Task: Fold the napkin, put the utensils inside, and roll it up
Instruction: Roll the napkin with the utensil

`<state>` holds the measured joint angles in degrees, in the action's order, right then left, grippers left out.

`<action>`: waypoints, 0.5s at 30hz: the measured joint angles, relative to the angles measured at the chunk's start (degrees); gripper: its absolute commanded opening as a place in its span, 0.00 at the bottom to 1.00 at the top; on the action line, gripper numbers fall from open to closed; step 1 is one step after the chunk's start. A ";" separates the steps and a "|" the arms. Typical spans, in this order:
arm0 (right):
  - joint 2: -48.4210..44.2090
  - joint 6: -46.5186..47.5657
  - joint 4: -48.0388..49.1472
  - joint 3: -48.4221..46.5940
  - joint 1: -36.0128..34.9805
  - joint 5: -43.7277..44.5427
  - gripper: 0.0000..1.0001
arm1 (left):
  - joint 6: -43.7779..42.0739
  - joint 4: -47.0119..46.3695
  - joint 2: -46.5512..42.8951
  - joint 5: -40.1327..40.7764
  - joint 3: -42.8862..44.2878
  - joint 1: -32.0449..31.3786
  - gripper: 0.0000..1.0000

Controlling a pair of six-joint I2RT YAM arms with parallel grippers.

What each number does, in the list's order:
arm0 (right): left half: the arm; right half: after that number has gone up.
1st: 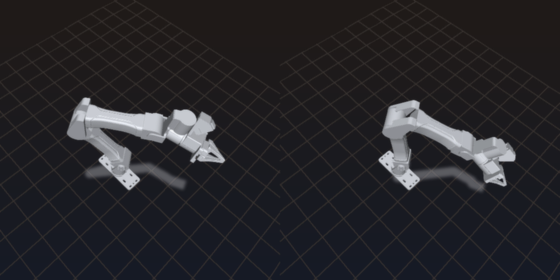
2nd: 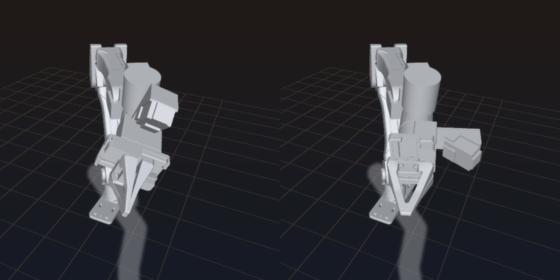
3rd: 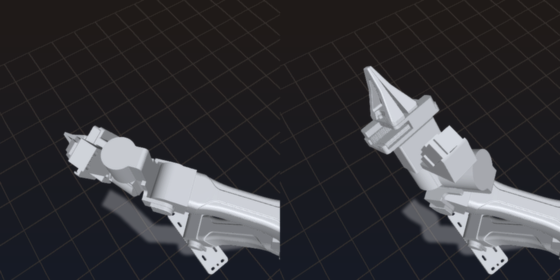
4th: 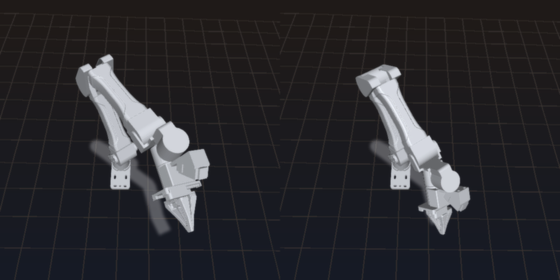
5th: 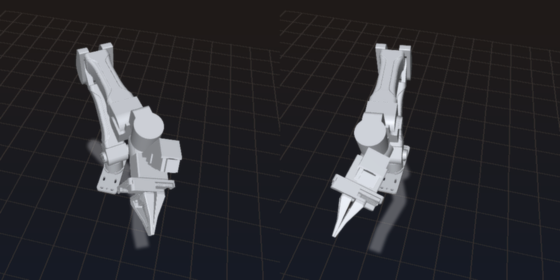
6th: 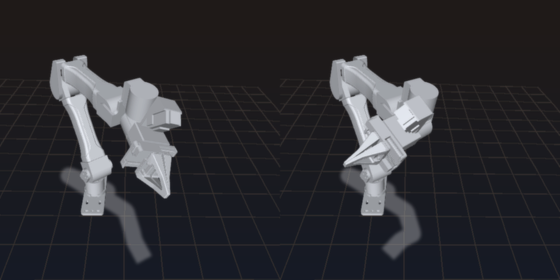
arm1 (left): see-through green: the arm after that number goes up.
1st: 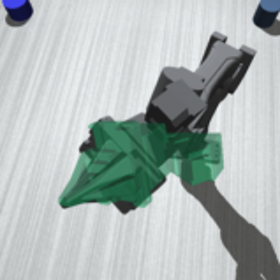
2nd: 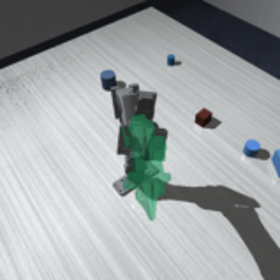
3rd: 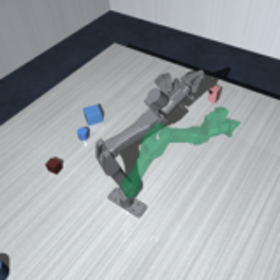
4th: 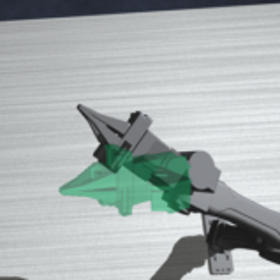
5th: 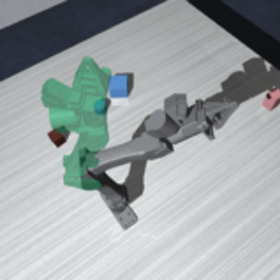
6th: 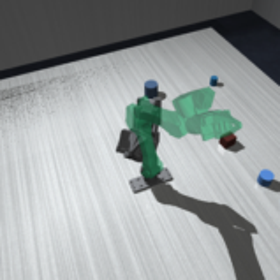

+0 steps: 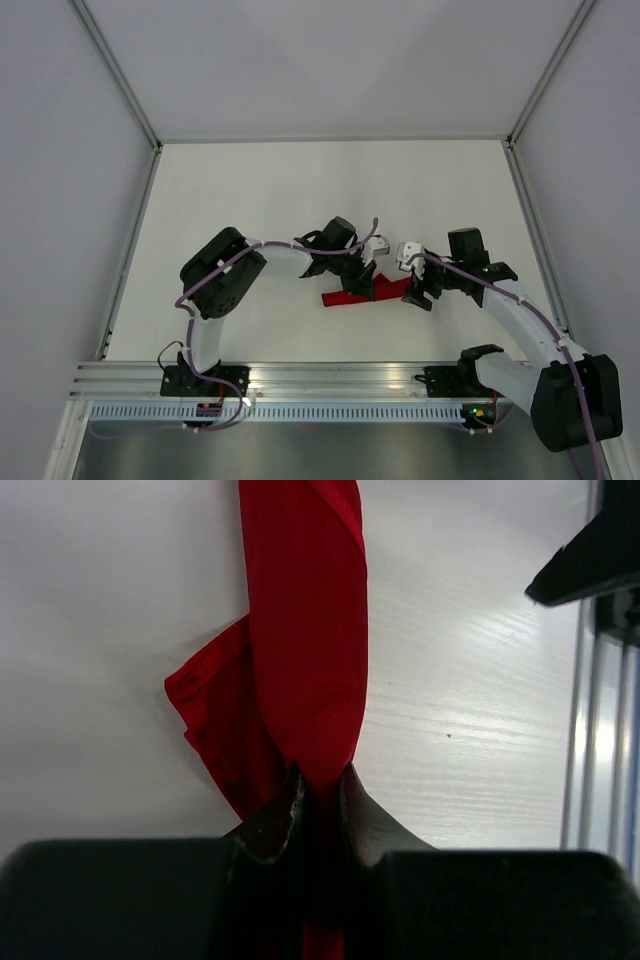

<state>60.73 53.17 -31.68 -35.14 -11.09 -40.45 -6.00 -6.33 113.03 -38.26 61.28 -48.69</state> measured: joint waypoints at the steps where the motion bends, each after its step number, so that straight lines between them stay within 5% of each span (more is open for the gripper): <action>1: -0.96 -0.04 1.16 1.31 -0.42 0.11 0.85 | 0.48 0.98 0.83 -1.57 1.05 0.55 0.02; 15: 4.76 -2.69 18.60 8.98 -19.04 12.52 0.77 | 5.18 11.87 10.14 -19.74 10.34 4.28 0.02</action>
<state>65.49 50.48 -13.08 -26.15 -30.13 -27.92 -0.82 5.54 123.17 -58.00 71.61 -44.40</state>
